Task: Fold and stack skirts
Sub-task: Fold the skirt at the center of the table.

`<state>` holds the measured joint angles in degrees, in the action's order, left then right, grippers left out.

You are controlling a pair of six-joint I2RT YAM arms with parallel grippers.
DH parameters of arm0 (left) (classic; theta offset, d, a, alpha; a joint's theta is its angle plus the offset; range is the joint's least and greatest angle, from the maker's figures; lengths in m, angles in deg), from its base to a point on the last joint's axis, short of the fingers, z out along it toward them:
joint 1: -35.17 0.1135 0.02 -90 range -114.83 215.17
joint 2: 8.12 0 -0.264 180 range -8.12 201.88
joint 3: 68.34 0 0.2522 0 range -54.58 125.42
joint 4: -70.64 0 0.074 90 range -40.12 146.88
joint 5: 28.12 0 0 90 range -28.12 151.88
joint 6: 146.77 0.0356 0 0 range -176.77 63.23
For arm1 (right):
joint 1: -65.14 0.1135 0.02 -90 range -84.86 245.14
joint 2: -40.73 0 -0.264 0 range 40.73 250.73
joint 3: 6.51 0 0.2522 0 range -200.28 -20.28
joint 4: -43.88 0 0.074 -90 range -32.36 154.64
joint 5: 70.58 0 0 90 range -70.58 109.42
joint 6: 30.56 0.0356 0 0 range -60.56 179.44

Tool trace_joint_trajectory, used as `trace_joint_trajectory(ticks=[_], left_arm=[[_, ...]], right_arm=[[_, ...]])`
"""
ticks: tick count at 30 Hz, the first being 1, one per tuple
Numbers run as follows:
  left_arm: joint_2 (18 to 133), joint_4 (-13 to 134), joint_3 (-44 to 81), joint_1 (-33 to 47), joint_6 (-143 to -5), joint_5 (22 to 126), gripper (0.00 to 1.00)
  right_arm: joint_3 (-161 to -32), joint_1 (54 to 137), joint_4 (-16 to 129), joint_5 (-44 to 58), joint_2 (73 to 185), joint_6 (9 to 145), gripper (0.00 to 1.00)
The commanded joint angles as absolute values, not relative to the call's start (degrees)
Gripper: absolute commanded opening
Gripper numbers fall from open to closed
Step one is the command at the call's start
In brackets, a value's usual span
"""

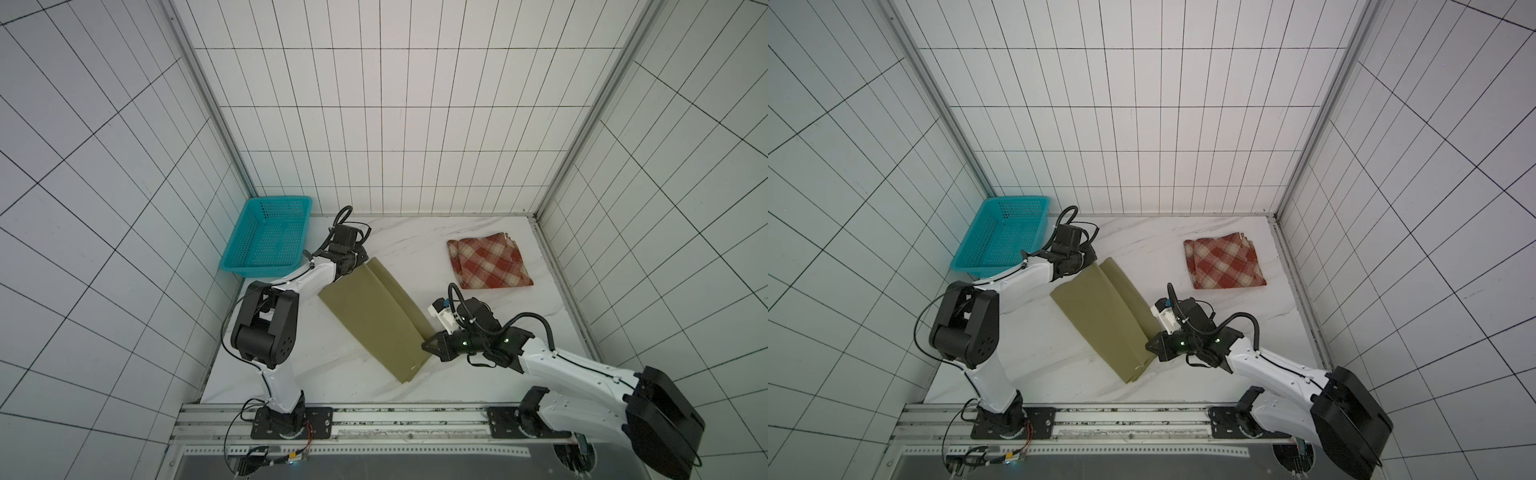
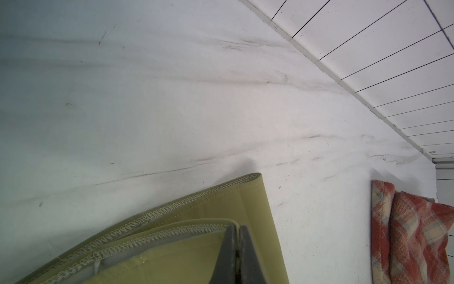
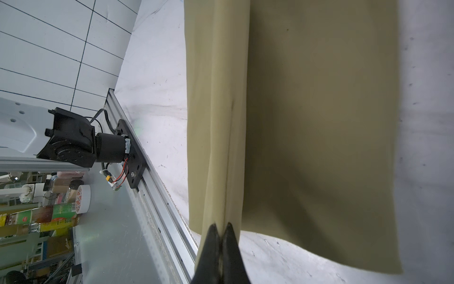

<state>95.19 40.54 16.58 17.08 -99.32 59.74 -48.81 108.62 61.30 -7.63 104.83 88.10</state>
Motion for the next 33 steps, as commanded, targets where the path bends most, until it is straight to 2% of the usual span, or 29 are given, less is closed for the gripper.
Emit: trace_joint_trajectory(ticks=[1,6,14,23,27,33], left_arm=[[97.2,43.5,19.1,17.3,-99.9,56.8,0.00],[99.1,43.8,20.3,17.0,-100.1,57.1,0.00],[96.4,42.5,20.4,16.8,-98.6,56.0,0.00],[83.1,40.7,17.9,19.4,-98.3,57.7,0.00],[76.0,39.3,15.2,23.1,-98.9,60.4,0.00],[64.7,38.4,6.9,28.8,-98.3,60.6,0.00]], right_arm=[[-46.0,106.9,62.7,-10.9,105.4,87.7,0.00],[-46.9,104.0,63.8,-11.7,106.5,86.9,0.00],[-50.2,103.9,67.0,-10.7,106.6,85.7,0.00],[-59.0,105.2,76.8,-5.8,97.4,82.7,0.00],[-63.5,108.5,80.2,-4.6,97.4,81.0,0.00],[-67.9,118.7,79.9,-1.9,100.2,81.1,0.00]])
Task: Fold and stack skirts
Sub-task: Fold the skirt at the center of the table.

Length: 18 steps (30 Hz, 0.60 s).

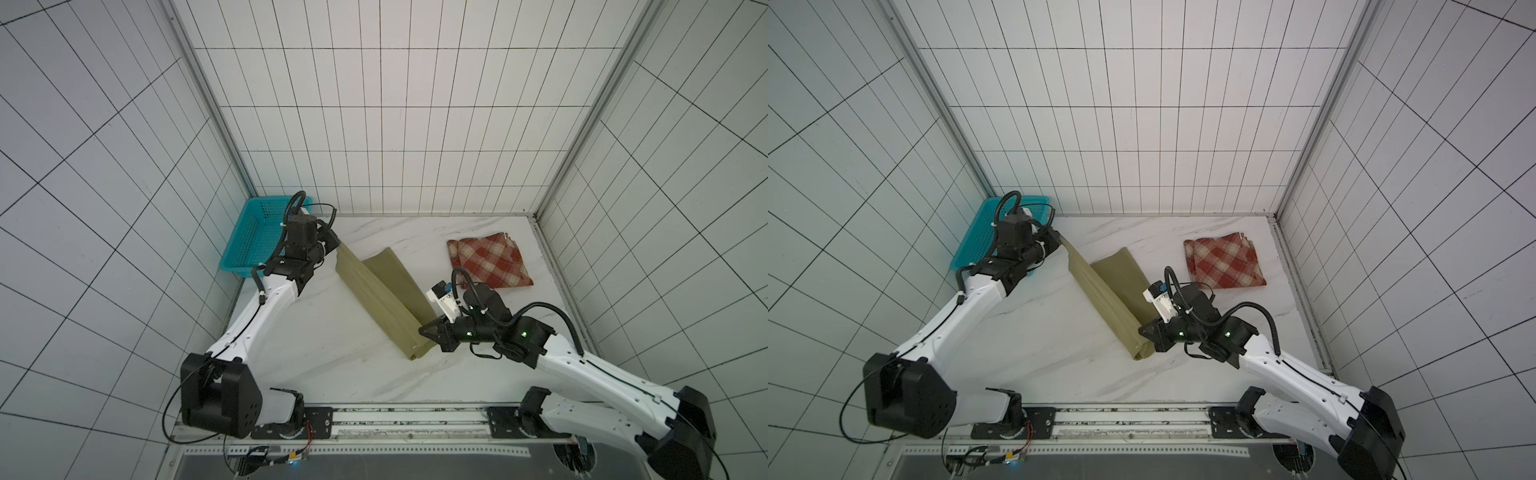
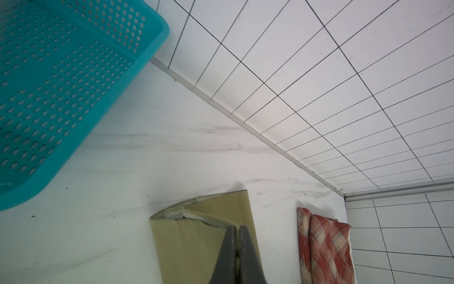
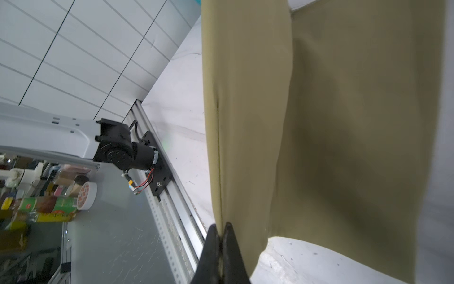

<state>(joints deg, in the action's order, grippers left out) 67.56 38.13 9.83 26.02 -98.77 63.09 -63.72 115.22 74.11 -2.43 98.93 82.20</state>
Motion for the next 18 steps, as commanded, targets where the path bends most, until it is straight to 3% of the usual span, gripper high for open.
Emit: trace_joint_trajectory(ticks=[1,18], left_arm=[[62.9,38.0,5.6,29.8,-98.1,60.9,0.00],[52.4,29.0,-2.3,41.9,-94.2,65.4,0.00]], right_arm=[[-68.3,120.2,79.5,-1.6,101.0,81.4,0.00],[-69.1,133.4,69.5,-4.0,111.1,83.4,0.00]])
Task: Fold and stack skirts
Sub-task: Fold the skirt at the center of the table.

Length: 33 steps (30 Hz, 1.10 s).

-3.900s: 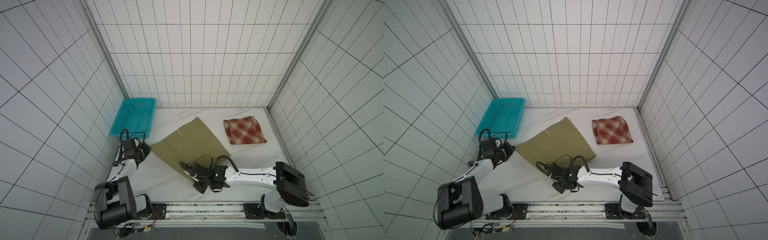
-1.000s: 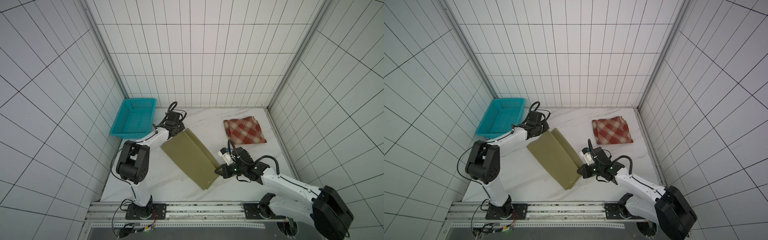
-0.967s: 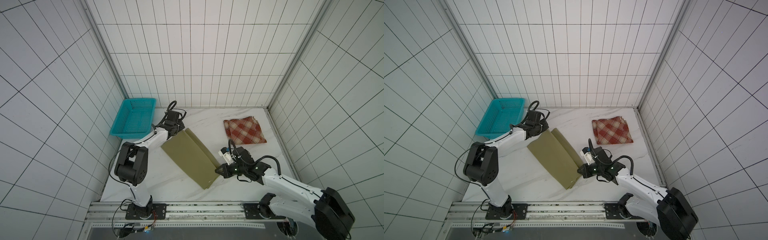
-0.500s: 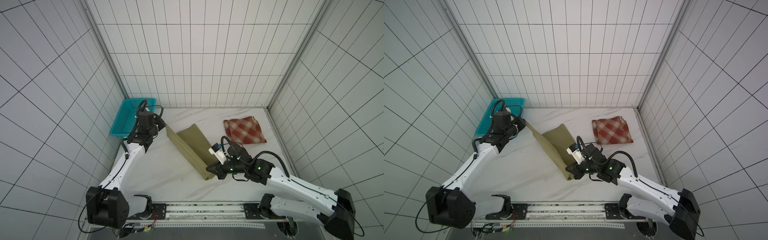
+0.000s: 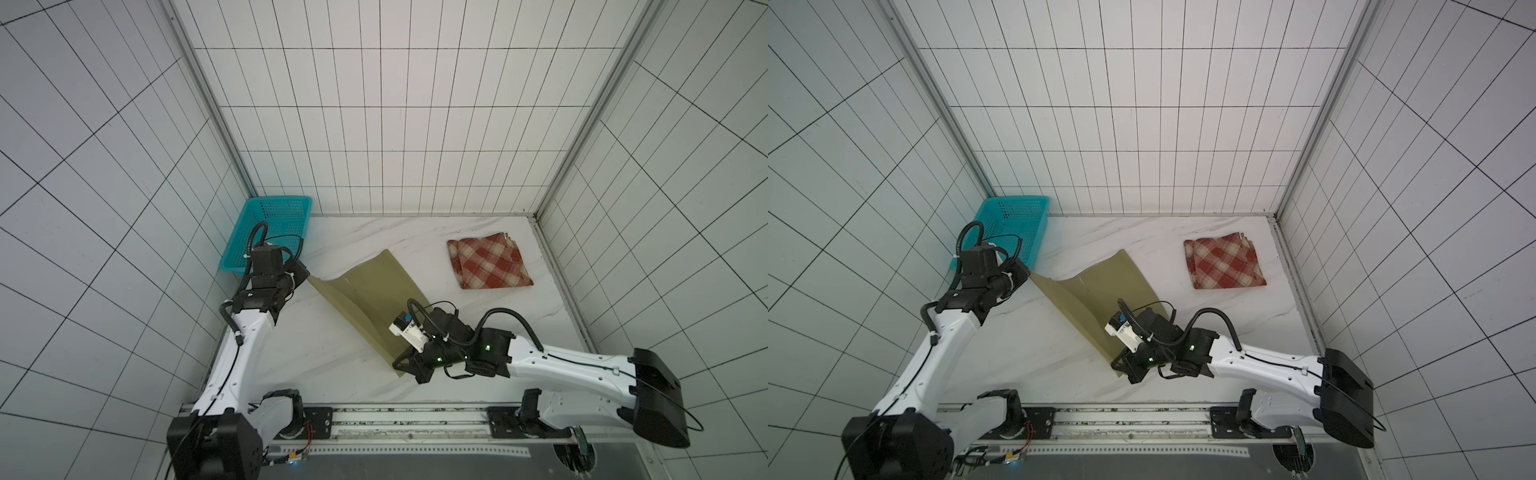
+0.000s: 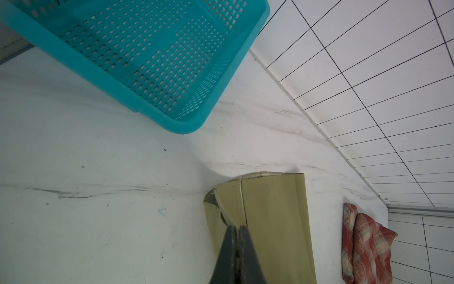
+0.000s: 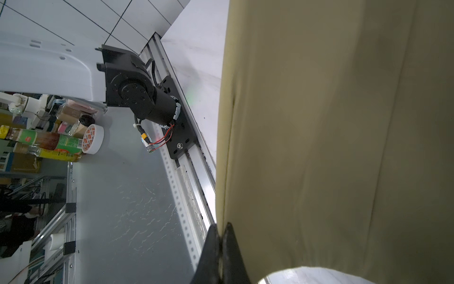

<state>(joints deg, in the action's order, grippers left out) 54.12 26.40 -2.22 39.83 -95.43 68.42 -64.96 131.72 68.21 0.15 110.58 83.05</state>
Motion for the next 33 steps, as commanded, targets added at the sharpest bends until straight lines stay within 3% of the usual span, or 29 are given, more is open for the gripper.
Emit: trace_joint_trajectory(ticks=[1,9,15,20,33], left_arm=[[51.7,28.7,-2.3,42.2,-94.1,65.3,0.00],[48.6,27.5,-1.2,42.8,-94.0,61.9,0.00],[52.4,30.3,0.2,39.9,-94.6,62.1,0.00],[60.0,35.8,2.5,32.1,-95.8,57.5,0.00],[86.4,42.7,14.7,21.4,-97.4,57.0,0.00]], right_arm=[[-69.2,133.8,69.0,-4.4,111.6,83.3,0.00],[-68.9,135.6,65.4,-7.1,113.9,82.7,0.00],[-66.0,133.8,63.9,-6.5,111.3,83.1,0.00],[-61.4,127.6,61.7,-10.4,108.7,85.3,0.00],[-47.5,109.2,54.9,-21.7,104.6,89.3,0.00]])
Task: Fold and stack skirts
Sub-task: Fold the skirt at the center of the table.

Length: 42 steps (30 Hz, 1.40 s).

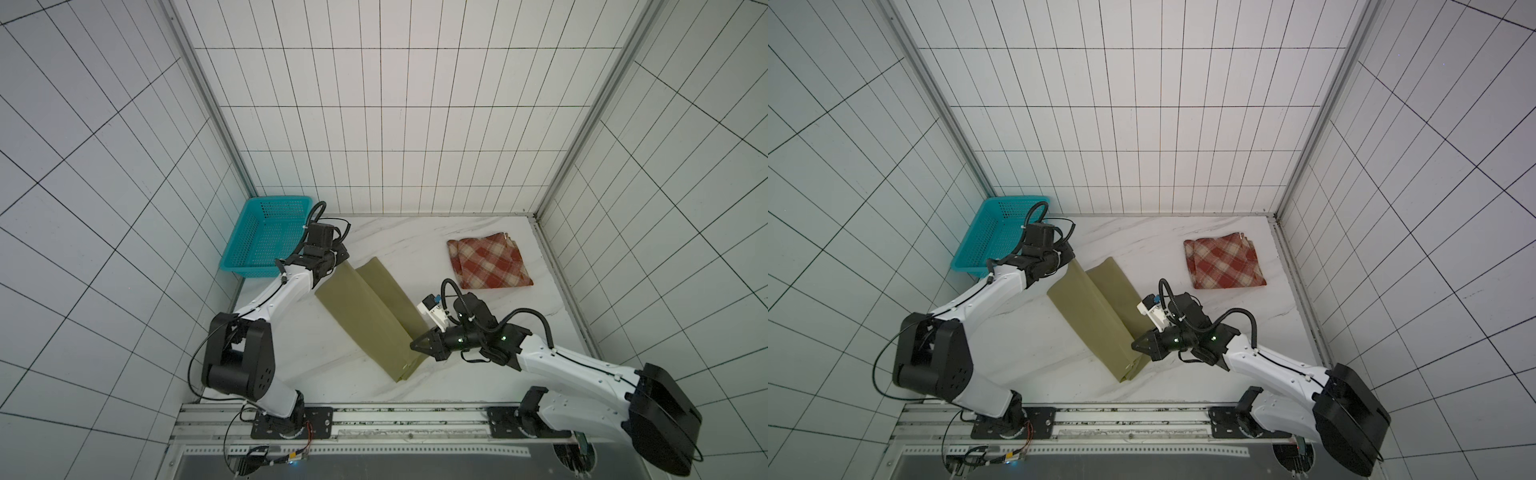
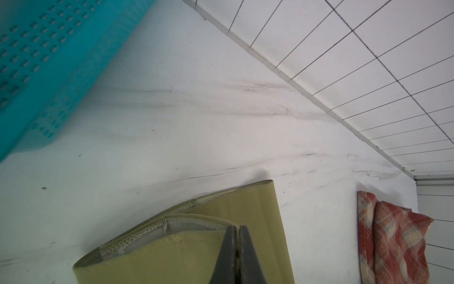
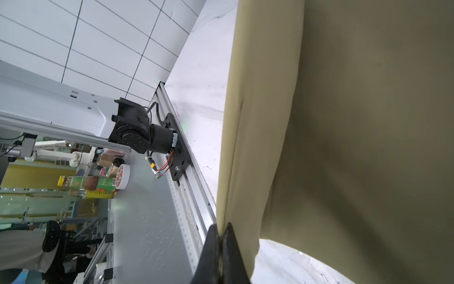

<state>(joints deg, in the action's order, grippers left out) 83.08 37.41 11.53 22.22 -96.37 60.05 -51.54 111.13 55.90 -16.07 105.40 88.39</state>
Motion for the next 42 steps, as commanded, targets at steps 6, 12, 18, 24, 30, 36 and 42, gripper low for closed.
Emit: trace_joint_trajectory(ticks=[6,12,18,24,30,36,42], left_arm=[[96.1,43.7,20.7,18.5,-97.9,57.1,0.00],[101.8,44.3,24.1,16.9,-98.3,57.0,0.00],[104.8,44.8,25.5,16.5,-98.2,57.0,0.00],[107.4,44.8,26.9,16.4,-98.2,57.3,0.00],[109.8,44.8,28.4,16.3,-98.2,57.6,0.00],[111.4,44.8,30.0,15.9,-98.1,57.8,0.00],[112.3,44.8,30.9,15.7,-98.2,58.1,0.00]], right_arm=[[-44.0,103.6,53.9,-24.4,105.6,89.9,0.00],[-41.9,100.2,53.2,-26.0,106.8,89.4,0.00],[-41.0,97.9,52.8,-26.7,109.9,88.4,0.00],[-40.8,96.8,52.0,-26.3,112.4,87.9,0.00],[-40.8,96.1,52.1,-25.4,113.9,87.9,0.00],[-40.8,96.0,52.1,-24.4,115.2,87.9,0.00],[-41.0,95.8,51.9,-23.3,116.6,87.9,0.00]])
